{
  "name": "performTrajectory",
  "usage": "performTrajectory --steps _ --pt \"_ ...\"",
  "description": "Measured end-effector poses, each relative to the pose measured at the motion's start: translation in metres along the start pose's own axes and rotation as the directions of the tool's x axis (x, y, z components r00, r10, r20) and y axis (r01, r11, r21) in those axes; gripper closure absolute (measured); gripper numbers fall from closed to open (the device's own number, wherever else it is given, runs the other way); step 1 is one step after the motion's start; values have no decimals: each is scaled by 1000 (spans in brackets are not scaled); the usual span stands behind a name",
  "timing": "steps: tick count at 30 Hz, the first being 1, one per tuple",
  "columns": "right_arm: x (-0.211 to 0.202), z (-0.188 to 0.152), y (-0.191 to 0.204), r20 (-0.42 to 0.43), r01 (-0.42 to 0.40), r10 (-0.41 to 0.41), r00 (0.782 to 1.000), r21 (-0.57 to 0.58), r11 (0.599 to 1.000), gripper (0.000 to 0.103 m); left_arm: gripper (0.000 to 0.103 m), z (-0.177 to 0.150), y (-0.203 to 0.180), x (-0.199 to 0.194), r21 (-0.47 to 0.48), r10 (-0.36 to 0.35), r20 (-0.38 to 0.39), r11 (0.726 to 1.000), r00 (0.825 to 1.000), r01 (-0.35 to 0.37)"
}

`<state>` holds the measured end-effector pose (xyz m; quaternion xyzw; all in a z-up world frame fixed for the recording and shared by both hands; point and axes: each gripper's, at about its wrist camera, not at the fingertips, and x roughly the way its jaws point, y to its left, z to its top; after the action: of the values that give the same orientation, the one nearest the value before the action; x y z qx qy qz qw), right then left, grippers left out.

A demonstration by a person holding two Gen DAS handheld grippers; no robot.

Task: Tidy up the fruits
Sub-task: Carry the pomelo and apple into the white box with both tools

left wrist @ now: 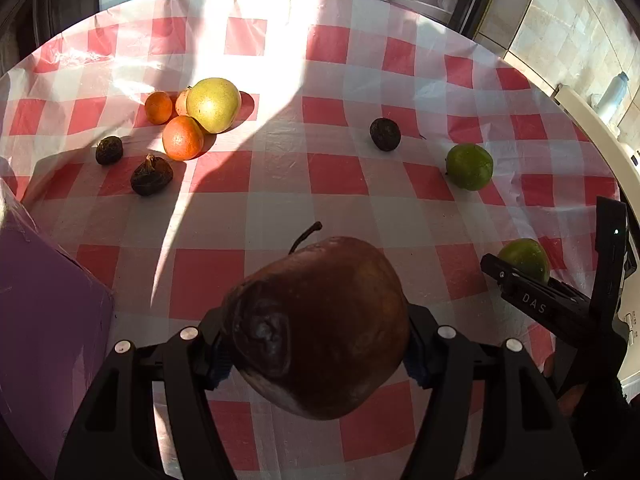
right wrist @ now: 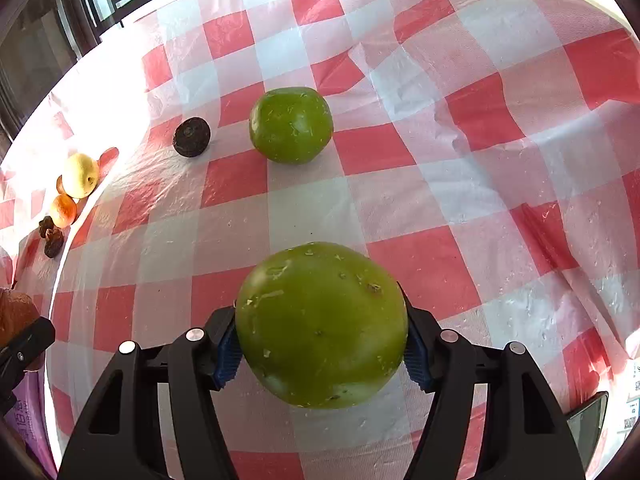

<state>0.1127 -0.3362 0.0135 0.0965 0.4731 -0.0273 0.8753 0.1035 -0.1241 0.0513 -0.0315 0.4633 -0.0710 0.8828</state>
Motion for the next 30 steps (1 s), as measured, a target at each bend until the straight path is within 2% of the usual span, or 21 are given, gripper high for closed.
performTrajectory --steps 2,6,11,12,14,18,22,27,30 --pt "-13 -17 10 -23 -23 23 999 25 999 39 37 -20 26 -51 -3 -57 21 998 998 57" --pt "-35 -34 30 -55 -62 66 996 62 996 39 37 -7 46 -94 36 -82 74 996 994 79" --pt "-84 -25 67 31 -150 148 988 60 987 39 37 -7 75 -162 28 -73 186 997 980 69" --pt "-95 -23 80 52 -179 176 983 44 983 39 37 -10 96 -181 28 -81 207 997 975 77" --pt "-118 -16 108 85 -239 240 967 -15 971 39 37 -14 111 -197 6 -63 228 998 972 64" --pt "-155 -11 174 101 -364 379 920 -141 921 39 37 -22 143 -216 -25 7 243 1000 970 0" --pt "-182 -20 250 48 -441 477 878 -306 843 39 37 -36 186 -224 -90 100 185 992 978 -85" --pt "-182 -41 336 -91 -456 477 874 -491 742 39 37 -55 250 -219 -191 195 69 965 978 -179" --pt "-165 -48 371 -202 -478 439 875 -497 724 39 37 -64 280 -205 -242 233 -25 942 972 -232"
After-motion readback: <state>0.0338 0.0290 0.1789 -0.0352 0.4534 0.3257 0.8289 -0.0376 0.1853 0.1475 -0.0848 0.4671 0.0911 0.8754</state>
